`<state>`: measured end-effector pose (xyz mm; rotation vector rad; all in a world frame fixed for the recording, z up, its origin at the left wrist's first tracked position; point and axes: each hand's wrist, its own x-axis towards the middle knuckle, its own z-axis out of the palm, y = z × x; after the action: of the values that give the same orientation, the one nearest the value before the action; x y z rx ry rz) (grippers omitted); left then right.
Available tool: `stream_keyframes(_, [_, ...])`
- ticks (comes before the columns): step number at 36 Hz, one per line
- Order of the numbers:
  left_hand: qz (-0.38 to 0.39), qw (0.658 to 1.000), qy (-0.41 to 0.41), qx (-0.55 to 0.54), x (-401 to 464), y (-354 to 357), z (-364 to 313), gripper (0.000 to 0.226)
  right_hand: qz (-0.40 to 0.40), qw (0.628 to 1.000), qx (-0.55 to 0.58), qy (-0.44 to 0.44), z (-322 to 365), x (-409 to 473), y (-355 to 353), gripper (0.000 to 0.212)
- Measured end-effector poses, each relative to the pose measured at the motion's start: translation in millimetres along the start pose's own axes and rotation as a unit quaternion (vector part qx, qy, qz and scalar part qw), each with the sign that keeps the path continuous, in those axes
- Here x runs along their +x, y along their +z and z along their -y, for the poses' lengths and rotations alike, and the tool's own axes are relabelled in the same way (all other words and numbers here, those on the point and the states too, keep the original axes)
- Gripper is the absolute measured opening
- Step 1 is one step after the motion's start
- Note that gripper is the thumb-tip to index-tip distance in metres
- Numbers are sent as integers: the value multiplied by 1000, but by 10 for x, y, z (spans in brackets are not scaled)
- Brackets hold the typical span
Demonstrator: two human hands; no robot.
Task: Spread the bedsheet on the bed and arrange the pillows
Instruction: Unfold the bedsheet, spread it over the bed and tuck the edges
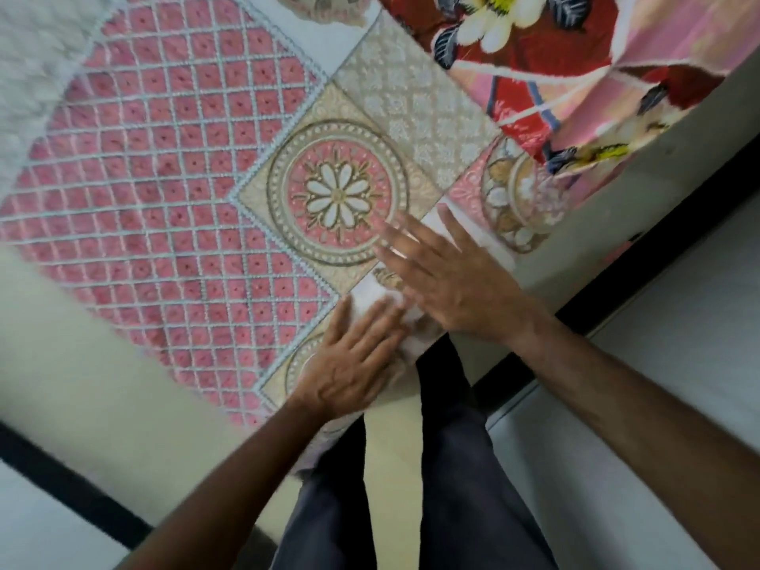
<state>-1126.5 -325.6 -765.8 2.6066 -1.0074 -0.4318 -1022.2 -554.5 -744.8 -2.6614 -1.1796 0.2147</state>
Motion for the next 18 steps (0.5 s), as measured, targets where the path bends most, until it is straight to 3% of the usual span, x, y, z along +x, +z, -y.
stream_keyframes(4, [14, 984, -176, 27, -906, 11, 284, 62, -14, 995, 29, 93, 70, 694, 111, 65])
stream_keyframes(7, [60, 988, -133, 46, -1526, 156, 240, 73, 15, 989, 9, 149, 150, 1189, 173, 69])
stream_keyframes(9, [69, 992, -98, 50, -1804, 229, 138, 69, 56, 994, -30, 93, 407, 1351, 272, 71])
stream_keyframes(11, [73, 995, -51, 42, -1996, 249, 119, 65, 107, 991, -84, -17, 747, 1301, 415, 72])
stream_keyframes(14, [62, 996, 36, 53, -2222, 214, 332, 64, 154, 975, -86, -134, 1231, 1008, 521, 71])
stream_keyframes(16, [32, 998, 17, 57, -2297, 133, 539, 60, 181, 961, -83, -189, 1519, 748, 567, 72])
stream_keyframes(18, [-3, 997, -65, 46, -2283, 10, 765, 58, 206, 949, -86, -223, 1772, 483, 615, 77])
